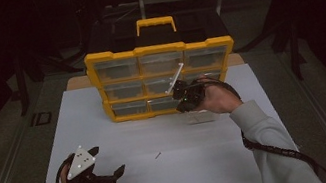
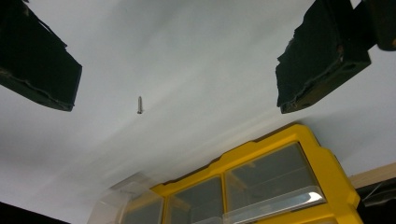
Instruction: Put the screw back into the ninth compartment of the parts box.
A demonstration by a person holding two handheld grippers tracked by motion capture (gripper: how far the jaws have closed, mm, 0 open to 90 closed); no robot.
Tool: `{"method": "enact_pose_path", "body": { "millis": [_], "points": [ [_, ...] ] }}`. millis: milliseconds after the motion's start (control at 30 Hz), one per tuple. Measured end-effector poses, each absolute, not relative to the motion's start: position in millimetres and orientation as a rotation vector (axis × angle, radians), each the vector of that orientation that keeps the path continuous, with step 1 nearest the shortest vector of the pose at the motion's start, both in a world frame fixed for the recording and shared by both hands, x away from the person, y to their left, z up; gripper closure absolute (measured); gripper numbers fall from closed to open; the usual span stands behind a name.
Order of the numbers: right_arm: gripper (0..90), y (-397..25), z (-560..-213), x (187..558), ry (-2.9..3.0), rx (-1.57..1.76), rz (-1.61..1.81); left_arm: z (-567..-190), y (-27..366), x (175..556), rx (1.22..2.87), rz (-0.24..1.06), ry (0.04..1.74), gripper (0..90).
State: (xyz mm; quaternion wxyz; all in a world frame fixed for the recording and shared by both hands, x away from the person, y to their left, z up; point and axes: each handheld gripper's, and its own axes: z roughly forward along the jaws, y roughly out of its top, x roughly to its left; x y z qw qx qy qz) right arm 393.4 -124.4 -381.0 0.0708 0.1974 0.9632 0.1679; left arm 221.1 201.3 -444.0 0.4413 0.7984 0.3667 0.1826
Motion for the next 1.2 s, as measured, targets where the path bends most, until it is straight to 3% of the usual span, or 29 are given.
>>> {"method": "enact_pose_path", "body": {
  "millis": [1200],
  "points": [
    [87.7, -174.0, -366.5, 406.8, 2.812, 0.745, 0.484, -442.2, 202.7, 220.3, 1.982, 0.461, 0.908, 0.9]
  ]
}}
